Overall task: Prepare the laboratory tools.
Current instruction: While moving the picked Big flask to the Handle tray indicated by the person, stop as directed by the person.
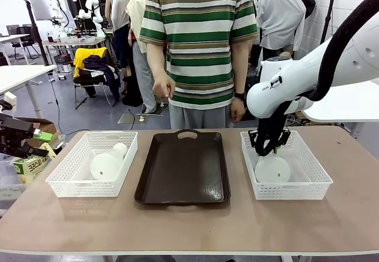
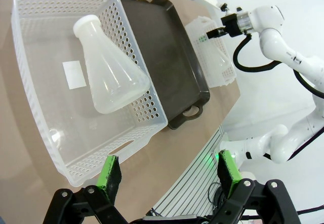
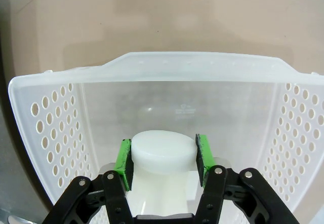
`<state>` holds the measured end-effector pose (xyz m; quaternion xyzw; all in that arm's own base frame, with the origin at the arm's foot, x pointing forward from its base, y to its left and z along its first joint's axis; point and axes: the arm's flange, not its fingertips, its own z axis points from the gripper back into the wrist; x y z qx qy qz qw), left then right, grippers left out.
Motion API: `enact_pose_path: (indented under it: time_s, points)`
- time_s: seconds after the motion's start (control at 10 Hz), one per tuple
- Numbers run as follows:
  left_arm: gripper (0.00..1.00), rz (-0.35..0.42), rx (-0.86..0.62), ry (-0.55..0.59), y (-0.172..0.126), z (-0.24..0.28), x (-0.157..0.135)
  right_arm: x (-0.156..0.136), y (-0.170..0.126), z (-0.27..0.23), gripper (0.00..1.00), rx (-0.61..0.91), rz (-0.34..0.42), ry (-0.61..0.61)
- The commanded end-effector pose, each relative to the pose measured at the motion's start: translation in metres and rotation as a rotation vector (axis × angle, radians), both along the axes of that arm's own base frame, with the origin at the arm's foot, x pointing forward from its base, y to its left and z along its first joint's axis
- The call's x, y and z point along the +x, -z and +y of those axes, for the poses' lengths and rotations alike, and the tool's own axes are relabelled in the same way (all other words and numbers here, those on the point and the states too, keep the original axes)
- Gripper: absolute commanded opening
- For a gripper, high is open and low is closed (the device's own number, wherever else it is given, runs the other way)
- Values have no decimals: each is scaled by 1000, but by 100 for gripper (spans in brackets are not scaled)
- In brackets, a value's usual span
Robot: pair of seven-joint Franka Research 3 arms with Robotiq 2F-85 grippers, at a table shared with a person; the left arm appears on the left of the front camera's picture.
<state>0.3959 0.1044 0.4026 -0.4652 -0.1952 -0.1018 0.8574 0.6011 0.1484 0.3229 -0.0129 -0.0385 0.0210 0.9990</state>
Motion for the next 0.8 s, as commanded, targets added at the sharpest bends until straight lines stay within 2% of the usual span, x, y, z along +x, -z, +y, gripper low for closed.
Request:
enact_pose_path:
  time_s: [0.0,0.7]
  points:
    - [100,-7,-7,-2,-1,0,-1,0,1,1,0,0,1,-1]
    - [100,-7,-7,-2,-1,0,-1,0,1,1,0,0,1,-1]
